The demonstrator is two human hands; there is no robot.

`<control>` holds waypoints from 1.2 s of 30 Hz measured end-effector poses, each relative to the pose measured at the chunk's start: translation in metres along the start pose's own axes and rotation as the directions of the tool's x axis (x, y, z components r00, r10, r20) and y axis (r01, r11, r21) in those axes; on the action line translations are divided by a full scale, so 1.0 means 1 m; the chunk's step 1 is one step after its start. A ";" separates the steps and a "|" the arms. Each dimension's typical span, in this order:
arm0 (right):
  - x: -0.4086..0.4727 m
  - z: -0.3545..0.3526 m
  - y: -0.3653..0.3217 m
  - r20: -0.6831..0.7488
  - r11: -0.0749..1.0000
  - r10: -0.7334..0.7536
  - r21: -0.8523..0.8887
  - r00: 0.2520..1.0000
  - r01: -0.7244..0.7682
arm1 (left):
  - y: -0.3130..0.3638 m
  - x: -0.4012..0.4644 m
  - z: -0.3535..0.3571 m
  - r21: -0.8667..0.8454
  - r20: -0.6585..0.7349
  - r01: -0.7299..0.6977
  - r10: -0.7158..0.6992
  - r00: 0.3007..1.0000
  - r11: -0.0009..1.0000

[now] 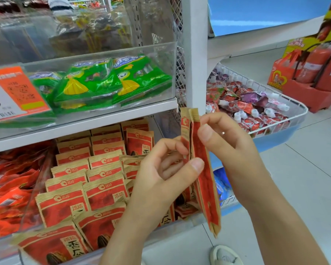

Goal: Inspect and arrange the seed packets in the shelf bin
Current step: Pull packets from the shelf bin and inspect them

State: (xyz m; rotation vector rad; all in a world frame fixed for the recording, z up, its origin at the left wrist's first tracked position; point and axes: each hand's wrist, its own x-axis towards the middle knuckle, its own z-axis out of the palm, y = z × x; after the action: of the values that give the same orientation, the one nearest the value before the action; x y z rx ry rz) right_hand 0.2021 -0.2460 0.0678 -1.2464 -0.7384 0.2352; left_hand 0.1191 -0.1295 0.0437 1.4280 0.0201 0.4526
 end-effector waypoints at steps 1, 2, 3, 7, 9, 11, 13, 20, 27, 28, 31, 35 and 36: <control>0.000 0.001 0.000 -0.001 1.000 0.006 0.008 1.000 -0.006 | 0.000 0.000 0.000 0.005 -0.001 0.004 -0.004 1.000 1.000; 0.000 0.001 0.000 -0.005 1.000 0.010 0.016 1.000 -0.010 | 0.001 0.001 -0.001 0.010 -0.002 0.005 -0.005 1.000 1.000; 0.000 0.001 0.000 -0.009 1.000 0.011 0.024 1.000 -0.011 | 0.001 0.001 0.000 0.010 -0.006 0.003 -0.003 1.000 1.000; 0.001 0.002 0.001 -0.011 1.000 0.017 0.026 1.000 -0.017 | 0.002 0.001 0.000 0.006 -0.022 0.011 -0.011 1.000 1.000; 0.001 0.002 0.001 -0.009 1.000 0.019 0.025 1.000 -0.018 | 0.001 0.001 -0.001 0.018 -0.019 0.020 -0.020 1.000 1.000; 0.002 0.001 0.002 -0.005 0.999 0.018 0.027 1.000 -0.018 | 0.001 0.001 -0.001 0.020 -0.020 0.032 -0.032 0.999 0.999; 0.002 0.002 0.002 0.000 1.000 0.015 0.021 1.000 -0.015 | 0.000 0.002 -0.001 0.017 -0.028 0.045 -0.045 0.999 0.999; 0.002 0.002 0.003 0.012 1.000 0.023 0.012 1.000 -0.023 | -0.001 0.001 -0.004 0.002 -0.043 0.038 -0.038 0.998 0.999; 0.000 -0.009 0.013 0.124 0.975 0.200 -0.119 0.972 -0.185 | 0.000 0.005 -0.020 -0.054 -0.270 -0.066 0.049 0.962 0.996; 0.000 -0.011 0.015 0.160 0.970 0.216 -0.144 0.963 -0.194 | 0.002 0.005 -0.022 -0.072 -0.304 -0.082 0.056 0.951 0.994; -0.002 -0.011 0.015 0.275 0.962 0.247 -0.184 0.929 -0.201 | 0.004 0.006 -0.023 -0.112 -0.372 -0.109 0.061 0.926 0.988; -0.003 -0.010 0.014 0.332 0.962 0.251 -0.187 0.909 -0.197 | 0.002 0.007 -0.021 -0.136 -0.401 -0.107 0.044 0.915 0.985; -0.002 -0.010 0.014 0.320 0.965 0.246 -0.175 0.915 -0.198 | 0.002 0.007 -0.020 -0.142 -0.401 -0.103 0.038 0.915 0.984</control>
State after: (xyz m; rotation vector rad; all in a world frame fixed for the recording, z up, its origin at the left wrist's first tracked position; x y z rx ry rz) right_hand 0.2102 -0.2505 0.0527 -1.4436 -0.9205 0.6072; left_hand 0.1191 -0.1079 0.0441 1.1616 0.2553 0.7831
